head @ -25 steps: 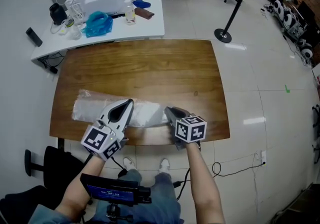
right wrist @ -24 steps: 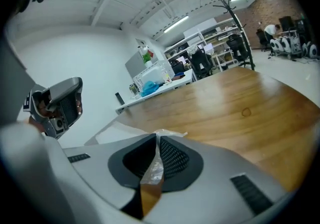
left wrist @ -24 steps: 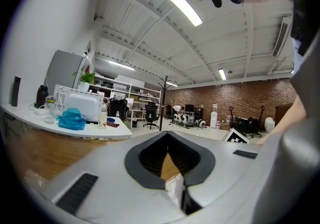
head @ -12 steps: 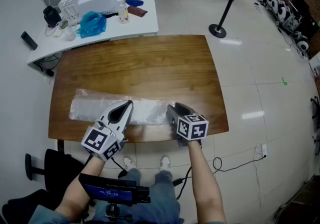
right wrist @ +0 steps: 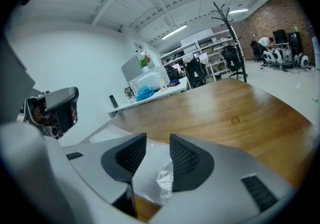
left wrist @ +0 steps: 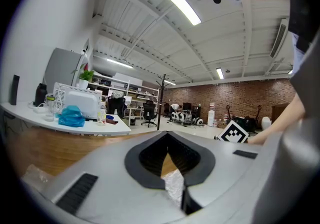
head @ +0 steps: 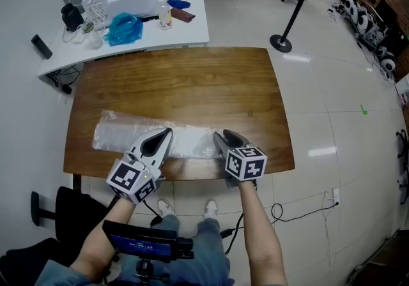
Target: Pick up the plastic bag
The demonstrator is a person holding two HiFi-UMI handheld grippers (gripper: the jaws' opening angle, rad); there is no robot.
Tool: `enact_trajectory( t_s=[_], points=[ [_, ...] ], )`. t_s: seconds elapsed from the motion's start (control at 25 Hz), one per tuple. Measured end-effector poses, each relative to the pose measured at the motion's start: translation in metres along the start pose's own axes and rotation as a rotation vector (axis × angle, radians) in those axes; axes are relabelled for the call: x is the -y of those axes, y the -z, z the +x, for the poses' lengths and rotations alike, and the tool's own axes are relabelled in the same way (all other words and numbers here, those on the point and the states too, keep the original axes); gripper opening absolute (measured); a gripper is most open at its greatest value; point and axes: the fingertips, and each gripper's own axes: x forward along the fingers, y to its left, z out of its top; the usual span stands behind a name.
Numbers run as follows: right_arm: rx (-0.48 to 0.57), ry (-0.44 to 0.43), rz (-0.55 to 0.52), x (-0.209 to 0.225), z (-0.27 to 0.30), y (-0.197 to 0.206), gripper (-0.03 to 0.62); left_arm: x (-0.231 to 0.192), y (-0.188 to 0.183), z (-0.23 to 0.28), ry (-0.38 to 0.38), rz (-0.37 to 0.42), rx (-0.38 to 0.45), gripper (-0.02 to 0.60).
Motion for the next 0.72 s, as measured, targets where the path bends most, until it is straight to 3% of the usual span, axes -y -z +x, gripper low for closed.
enact_trajectory(
  t_s=[0.28, 0.4, 0.56, 0.64, 0.72],
  points=[
    [0.008, -0.038, -0.017, -0.030, 0.015, -0.001, 0.151, -0.031, 0.019, -0.010, -0.034, 0.052, -0.068, 0.008],
    [0.009, -0.082, -0.041, -0.054, 0.025, -0.002, 0.113, -0.047, 0.032, -0.020, -0.041, 0.088, -0.116, 0.008],
    [-0.031, -0.115, -0.085, -0.080, 0.038, 0.006, 0.095, -0.076, 0.060, -0.039, -0.075, 0.176, -0.244, 0.008],
    [-0.062, -0.109, -0.111, -0.087, 0.047, 0.012, 0.016, -0.103, 0.079, -0.051, -0.107, 0.219, -0.322, 0.006],
    [-0.091, -0.096, -0.132, -0.090, 0.055, 0.019, 0.003, -0.134, 0.102, -0.065, -0.147, 0.256, -0.419, 0.005]
  ],
)
